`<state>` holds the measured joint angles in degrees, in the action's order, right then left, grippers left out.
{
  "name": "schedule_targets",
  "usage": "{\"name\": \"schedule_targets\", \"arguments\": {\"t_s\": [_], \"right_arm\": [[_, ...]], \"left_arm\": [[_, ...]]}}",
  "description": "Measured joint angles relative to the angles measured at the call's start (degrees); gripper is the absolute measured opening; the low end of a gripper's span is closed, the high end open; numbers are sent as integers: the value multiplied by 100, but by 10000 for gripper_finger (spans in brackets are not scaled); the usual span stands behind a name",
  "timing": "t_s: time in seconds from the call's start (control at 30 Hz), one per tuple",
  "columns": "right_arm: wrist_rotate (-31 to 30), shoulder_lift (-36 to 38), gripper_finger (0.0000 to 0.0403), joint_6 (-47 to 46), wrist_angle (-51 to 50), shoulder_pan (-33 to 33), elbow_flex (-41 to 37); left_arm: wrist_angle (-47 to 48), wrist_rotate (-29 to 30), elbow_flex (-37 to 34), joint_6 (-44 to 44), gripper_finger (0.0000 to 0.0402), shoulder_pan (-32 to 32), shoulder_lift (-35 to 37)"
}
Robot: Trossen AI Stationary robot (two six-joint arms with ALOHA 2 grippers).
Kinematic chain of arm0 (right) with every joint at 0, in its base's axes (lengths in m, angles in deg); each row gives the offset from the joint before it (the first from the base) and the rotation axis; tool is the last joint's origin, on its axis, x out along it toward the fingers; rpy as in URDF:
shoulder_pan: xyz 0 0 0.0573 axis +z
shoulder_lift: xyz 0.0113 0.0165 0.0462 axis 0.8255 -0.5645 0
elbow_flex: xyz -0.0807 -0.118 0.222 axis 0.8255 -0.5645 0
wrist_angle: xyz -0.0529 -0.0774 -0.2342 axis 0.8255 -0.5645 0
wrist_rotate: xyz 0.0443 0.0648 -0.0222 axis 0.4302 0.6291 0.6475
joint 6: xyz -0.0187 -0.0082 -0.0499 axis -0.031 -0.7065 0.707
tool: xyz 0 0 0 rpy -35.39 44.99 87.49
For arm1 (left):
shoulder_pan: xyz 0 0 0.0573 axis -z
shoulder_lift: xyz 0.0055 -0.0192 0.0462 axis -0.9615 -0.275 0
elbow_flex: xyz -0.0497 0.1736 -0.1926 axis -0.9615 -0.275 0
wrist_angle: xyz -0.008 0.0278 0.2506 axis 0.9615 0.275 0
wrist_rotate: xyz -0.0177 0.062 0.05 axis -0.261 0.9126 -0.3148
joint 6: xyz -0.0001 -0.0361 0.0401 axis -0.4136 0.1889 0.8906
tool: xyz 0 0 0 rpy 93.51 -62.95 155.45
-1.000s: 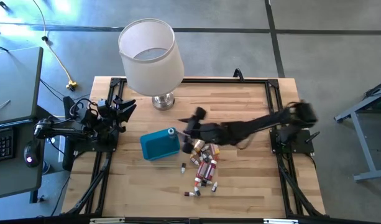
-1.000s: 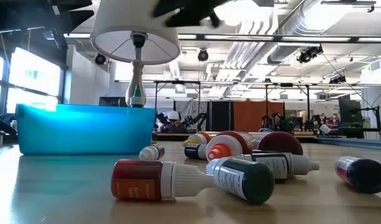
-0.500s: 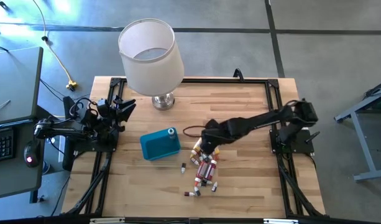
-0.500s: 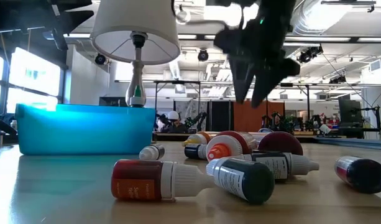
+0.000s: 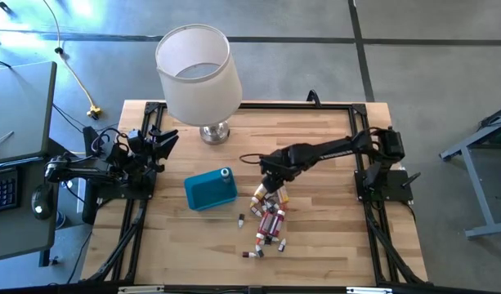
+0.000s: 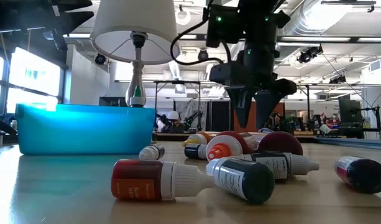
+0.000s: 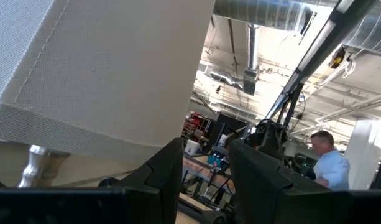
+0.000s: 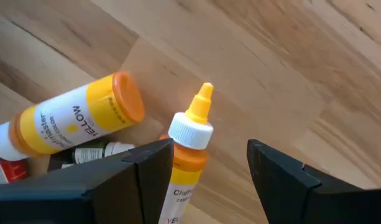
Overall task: Pick & Place food coloring
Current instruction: Put the left large yellow food coloring bottle into the blue bin
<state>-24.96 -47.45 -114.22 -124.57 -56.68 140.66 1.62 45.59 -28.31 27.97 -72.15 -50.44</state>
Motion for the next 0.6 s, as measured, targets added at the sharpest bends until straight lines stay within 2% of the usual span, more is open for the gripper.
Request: {"name": "schedule_targets", "arguments": {"t_s": [0.27, 0.6], "right_arm": [[294, -327, 199, 9, 269, -23, 0], [347, -842, 195, 418, 355, -46, 24]], "left_arm": [[-7, 2, 0, 0, 128, 0, 0], [-24, 0, 0, 20, 128, 0, 0]]}}
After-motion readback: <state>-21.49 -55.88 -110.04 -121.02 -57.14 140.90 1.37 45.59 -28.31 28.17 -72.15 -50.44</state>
